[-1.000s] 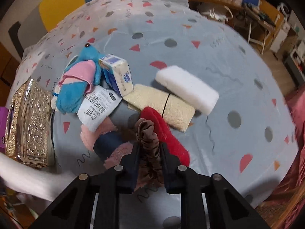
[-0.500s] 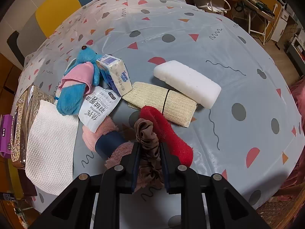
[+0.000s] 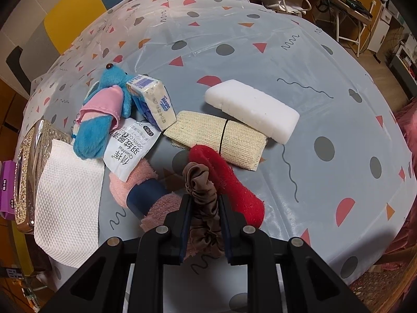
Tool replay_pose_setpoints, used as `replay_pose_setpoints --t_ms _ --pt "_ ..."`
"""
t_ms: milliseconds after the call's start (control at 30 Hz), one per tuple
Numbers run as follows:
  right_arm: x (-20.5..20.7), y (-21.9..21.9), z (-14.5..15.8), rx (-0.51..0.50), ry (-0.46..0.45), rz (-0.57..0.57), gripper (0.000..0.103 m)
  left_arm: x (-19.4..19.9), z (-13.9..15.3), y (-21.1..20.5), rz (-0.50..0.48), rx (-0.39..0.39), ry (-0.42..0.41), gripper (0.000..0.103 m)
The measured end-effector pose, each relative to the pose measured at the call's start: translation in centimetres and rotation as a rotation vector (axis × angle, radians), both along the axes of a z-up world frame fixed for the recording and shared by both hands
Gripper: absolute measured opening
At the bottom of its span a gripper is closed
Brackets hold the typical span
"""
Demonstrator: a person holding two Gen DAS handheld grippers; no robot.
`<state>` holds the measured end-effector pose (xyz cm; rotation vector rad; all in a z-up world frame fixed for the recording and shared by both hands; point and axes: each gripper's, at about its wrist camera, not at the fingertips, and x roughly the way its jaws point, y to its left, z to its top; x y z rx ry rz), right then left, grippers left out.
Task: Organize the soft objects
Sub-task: 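Carry the paper towel into the gold tray and open the left tool while the right tool holds the scrunchie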
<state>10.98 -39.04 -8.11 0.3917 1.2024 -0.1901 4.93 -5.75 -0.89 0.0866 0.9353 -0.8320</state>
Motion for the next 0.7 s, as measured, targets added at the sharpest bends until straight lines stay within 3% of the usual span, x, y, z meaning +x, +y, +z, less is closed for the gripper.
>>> replay_pose_setpoints --t_ms 67,133,200,433,467,500,567,700 --pt "0.0 -0.1 0.0 0.007 -0.006 -0.003 0.02 0.0 -2.0 -0.5 0.033 0.014 0.028 0.052" --pt "-0.1 -0.2 0.1 0.012 -0.012 -0.007 0.02 0.5 -3.4 -0.8 0.062 -0.011 0.066 0.053" --pt "-0.2 -0.3 0.2 0.021 -0.022 -0.012 0.02 1.2 -4.1 -1.1 0.09 -0.034 0.072 0.061" --pt "-0.5 -0.4 0.4 0.04 -0.042 -0.015 0.02 2.6 -5.1 -3.6 0.17 -0.025 0.064 0.059" --pt "-0.6 -0.4 0.4 0.041 -0.043 -0.015 0.02 2.7 -5.1 -4.1 0.172 -0.024 0.059 0.048" --pt "-0.6 -0.4 0.4 0.041 -0.043 -0.015 0.02 2.6 -4.9 -4.3 0.167 -0.017 0.048 0.027" --pt "-0.6 -0.4 0.4 0.044 -0.046 -0.017 0.02 2.5 -4.9 -5.5 0.142 0.012 0.019 0.004" --pt "-0.9 -0.7 0.5 0.055 -0.063 -0.031 0.02 2.4 -3.8 -6.4 0.121 -0.023 -0.004 0.002"
